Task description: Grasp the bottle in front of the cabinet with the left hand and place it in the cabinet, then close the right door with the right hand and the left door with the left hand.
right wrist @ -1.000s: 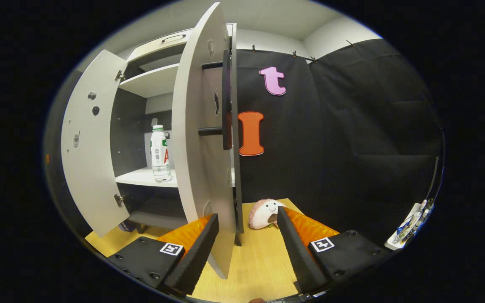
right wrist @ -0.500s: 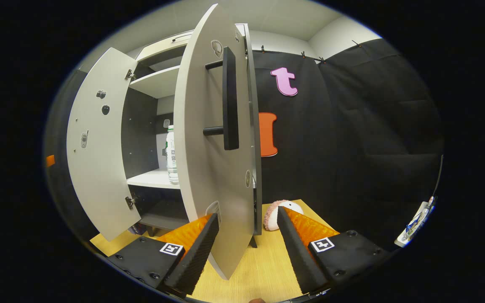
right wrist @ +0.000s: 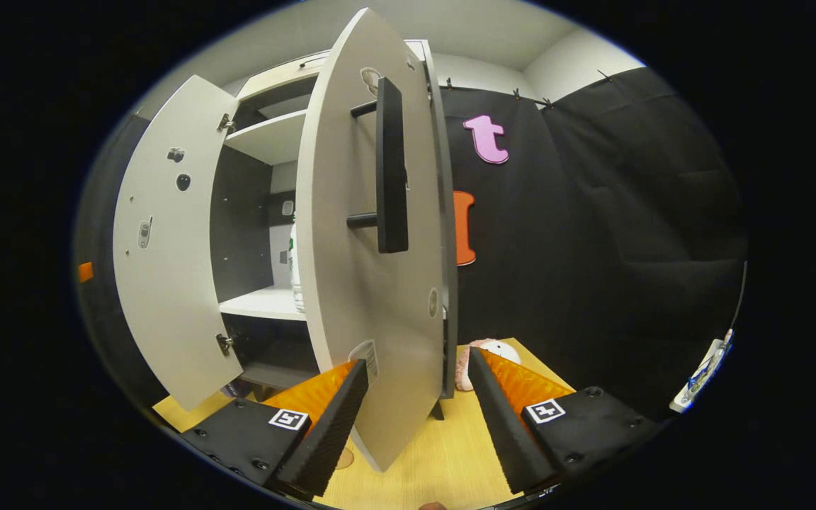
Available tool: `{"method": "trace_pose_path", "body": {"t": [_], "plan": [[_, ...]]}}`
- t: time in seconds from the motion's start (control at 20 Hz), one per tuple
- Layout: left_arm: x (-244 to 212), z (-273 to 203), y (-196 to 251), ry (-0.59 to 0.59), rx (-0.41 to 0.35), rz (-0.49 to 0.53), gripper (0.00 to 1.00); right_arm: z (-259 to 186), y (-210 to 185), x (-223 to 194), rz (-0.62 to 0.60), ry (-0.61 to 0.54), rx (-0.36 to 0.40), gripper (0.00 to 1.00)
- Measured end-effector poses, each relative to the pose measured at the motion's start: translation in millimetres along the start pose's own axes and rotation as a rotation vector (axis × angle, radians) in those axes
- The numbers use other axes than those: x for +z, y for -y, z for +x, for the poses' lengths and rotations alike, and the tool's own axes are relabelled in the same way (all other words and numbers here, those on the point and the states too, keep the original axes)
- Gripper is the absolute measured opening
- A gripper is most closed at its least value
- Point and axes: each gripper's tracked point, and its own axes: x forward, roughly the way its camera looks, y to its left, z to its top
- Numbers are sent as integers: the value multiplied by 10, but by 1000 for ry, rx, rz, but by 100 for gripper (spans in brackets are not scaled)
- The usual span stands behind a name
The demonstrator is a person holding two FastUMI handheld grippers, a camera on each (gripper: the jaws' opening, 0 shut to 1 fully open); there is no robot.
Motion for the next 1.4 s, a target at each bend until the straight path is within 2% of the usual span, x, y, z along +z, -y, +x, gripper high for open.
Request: {"method": "trace_pose_path", "body": {"t": [0.05,0.1,0.15,0.3,0.4,0.9,1.25,1.3,1.4], "plan": [[-15,2,-12,-4,-1,-4,95,50,-83,-5,6,-3,12,95],[-31,10,-26,-8,3,-6,95,100,-163,-14,12,-8,25,100],[-46,14,-47,-11,8,-7,95,151,-238,-32,20,-13,38,96],[-79,3,-137,-13,23,-1,95,297,-491,-143,48,-63,97,96],[-80,8,-176,-12,26,-3,95,321,-548,-186,55,-82,109,96],[-431,376,-233,-66,41,22,95,51,-359,43,28,-38,95,96],[-783,815,-107,-112,20,-9,95,-142,-210,227,-20,6,74,96],[-810,869,-86,-116,15,-9,98,-160,-200,248,-23,11,74,96],[-890,939,-38,-125,6,-15,95,-206,-158,287,-27,24,72,96]]}}
